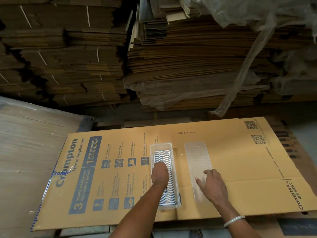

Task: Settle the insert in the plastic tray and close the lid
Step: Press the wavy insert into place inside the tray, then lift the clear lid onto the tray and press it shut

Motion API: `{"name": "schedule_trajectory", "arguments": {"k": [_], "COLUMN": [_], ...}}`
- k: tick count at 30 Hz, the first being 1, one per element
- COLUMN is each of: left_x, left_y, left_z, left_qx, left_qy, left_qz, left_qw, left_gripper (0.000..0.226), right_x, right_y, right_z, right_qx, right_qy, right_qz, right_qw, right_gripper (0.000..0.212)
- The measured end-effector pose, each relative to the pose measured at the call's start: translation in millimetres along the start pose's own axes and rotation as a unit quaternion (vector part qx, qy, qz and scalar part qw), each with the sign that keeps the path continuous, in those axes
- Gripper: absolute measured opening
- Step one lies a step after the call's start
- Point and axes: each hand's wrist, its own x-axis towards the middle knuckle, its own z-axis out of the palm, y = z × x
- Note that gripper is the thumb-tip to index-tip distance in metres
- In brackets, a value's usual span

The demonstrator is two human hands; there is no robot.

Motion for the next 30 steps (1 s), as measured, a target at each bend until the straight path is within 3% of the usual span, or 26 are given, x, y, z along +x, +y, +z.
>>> {"name": "schedule_trajectory", "arguments": {"k": [2,5,8,13,15,21,30], "left_x": [0,-4,-14,-18,-21,-32,-62], "left_y": [0,0,-6,-42,-53,-89,-114], "left_z": [0,-7,-21,-30,-33,-29,-20], "left_qx": [0.055,0.054,0.036,-0.047,-0.104,-0.235,-0.358], "left_qy": [-0.013,-0.009,-0.005,0.100,0.107,0.045,-0.122], "left_qz": [0.022,0.048,0.043,0.086,0.083,0.015,-0.036], "left_qw": [0.998,0.997,0.998,0.990,0.985,0.971,0.925], "left_gripper": [0.034,0.040,0.045,0.035,0.031,0.035,0.021], "right_x": [1,2,4,12,13,11,-28], "right_y": [1,-1,-5,-19,-23,-43,-129], "right_z": [2,7,11,11,11,-9,-29], "right_qx": [-0.044,-0.067,-0.072,-0.065,-0.066,-0.039,-0.020], "right_qy": [-0.015,-0.061,-0.069,-0.082,-0.087,-0.115,-0.127], "right_qz": [0.028,0.072,0.092,0.121,0.129,0.136,0.027], "right_qw": [0.999,0.993,0.991,0.987,0.986,0.983,0.991], "right_gripper": [0.086,0.108,0.116,0.122,0.123,0.130,0.125]}}
